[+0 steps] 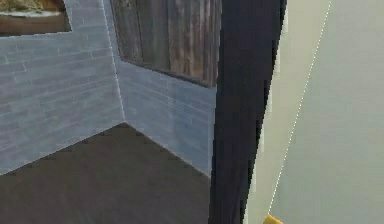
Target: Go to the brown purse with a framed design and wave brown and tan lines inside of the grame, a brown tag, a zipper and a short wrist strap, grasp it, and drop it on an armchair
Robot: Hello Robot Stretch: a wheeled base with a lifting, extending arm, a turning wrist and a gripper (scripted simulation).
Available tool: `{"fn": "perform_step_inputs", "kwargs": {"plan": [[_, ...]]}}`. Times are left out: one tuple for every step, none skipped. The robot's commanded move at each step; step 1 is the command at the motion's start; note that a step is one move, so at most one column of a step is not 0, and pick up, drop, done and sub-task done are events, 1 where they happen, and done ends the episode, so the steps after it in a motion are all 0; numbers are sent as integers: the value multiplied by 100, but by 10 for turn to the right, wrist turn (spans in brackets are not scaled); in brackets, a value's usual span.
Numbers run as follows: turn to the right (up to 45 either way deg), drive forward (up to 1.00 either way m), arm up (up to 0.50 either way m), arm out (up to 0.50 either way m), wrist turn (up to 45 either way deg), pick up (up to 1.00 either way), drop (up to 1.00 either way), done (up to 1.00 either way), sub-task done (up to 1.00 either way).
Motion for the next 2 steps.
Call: {"fn": "perform_step_inputs", "kwargs": {"plan": [[-450,0,0,0,0,0,0,0,0],[-30,0,0,0,0,0,0,0,0]]}}
